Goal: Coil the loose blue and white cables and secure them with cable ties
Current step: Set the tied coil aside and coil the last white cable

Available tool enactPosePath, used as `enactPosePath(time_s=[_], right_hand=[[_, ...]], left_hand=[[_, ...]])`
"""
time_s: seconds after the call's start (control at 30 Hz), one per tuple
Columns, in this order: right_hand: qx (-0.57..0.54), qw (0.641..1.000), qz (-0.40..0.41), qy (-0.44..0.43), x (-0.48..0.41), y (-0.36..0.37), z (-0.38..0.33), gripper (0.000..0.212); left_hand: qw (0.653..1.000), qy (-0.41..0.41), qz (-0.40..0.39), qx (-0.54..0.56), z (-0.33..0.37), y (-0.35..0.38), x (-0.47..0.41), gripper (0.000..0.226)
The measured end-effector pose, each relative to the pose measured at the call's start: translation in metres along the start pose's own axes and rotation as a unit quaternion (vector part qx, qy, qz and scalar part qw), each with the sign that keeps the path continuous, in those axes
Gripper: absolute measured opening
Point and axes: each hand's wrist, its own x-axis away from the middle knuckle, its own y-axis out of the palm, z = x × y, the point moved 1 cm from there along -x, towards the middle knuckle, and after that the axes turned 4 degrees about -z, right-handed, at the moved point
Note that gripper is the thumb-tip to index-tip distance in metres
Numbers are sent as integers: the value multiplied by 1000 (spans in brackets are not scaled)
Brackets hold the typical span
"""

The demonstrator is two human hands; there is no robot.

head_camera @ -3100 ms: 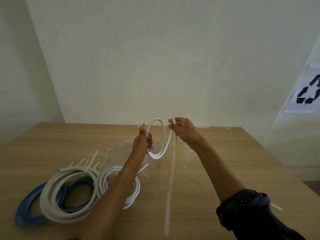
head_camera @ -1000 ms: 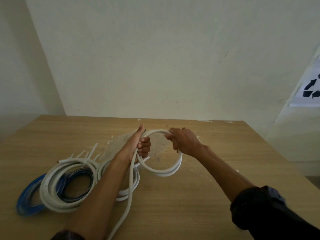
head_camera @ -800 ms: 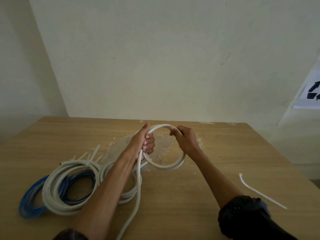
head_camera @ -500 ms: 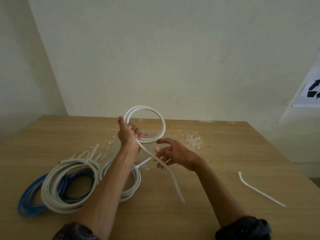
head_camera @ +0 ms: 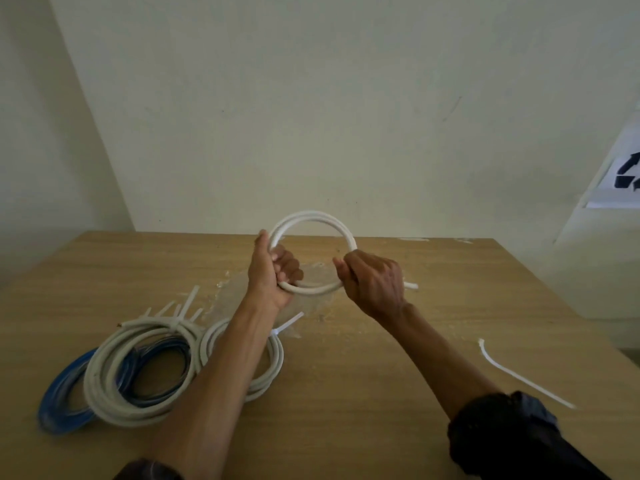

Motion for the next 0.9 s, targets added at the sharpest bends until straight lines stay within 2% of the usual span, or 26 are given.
enactPosePath(time_s=[0.07, 0.1, 0.17, 0.2, 0.23, 0.27, 0.3, 0.33, 0.37, 0.4, 0.47, 0.5, 0.53, 0.57, 0.63, 0.67, 0.7, 0.8, 0.87, 0.9], right_hand=[[-7, 999, 44, 28, 12, 3, -5, 27], [-27, 997, 59, 31, 21, 4, -13, 27], [-100, 993, 35, 46, 39, 3, -28, 42], [-134, 987, 3, 90, 44, 0, -34, 51], [-173, 968, -36, 179, 47, -1, -36, 60], [-222, 925, -68, 302, 45, -2, -36, 67], [-301, 850, -77, 426, 40, -1, -31, 65], [-396, 748, -69, 527, 33, 3, -25, 57], [-477, 653, -44, 587, 24, 4, -21, 47], [-528, 584, -1, 617, 14, 4, -17, 39], [-581, 480, 103, 649, -4, 4, -15, 25], [-593, 450, 137, 653, -11, 4, -15, 20], [-586, 465, 143, 648, -17, 4, -14, 19], [-554, 528, 127, 631, -20, 3, -11, 22], [-457, 693, 40, 556, -23, 0, -7, 33], [-411, 750, -10, 518, -23, -1, -6, 36], [-362, 793, -58, 487, -23, -3, -4, 36], [-186, 885, -124, 409, -19, -2, 12, 28], [-103, 914, -145, 364, -12, 1, 19, 28], [-99, 923, -150, 340, -8, 4, 19, 32]], left_hand=[[994, 70, 66, 48, 2, 1, 1, 56], [990, 90, 90, 66, 5, 0, -1, 53], [981, 110, 125, 103, 9, -2, -3, 50], [976, 116, 137, 120, 11, -4, -3, 50], [973, 122, 142, 132, 12, -5, -2, 51], [972, 125, 145, 136, 11, -6, -2, 52], [972, 123, 145, 137, 9, -6, -1, 53], [973, 121, 144, 134, 6, -6, -1, 54], [974, 118, 143, 128, 1, -6, 0, 54], [976, 114, 142, 120, -4, -6, 2, 54], [980, 104, 141, 93, -17, -6, 6, 55], [983, 97, 137, 76, -22, -6, 8, 56], [986, 90, 131, 57, -27, -6, 10, 56], [989, 80, 123, 36, -32, -5, 12, 57], [992, 60, 109, -8, -35, -4, 14, 57], [993, 51, 105, -28, -35, -4, 13, 57], [993, 45, 99, -43, -32, -3, 12, 58], [997, 38, 47, -43, -20, -3, 7, 60], [999, 16, -16, -39, -13, -4, 6, 62], [998, -5, -42, -52, -13, -6, 6, 63]])
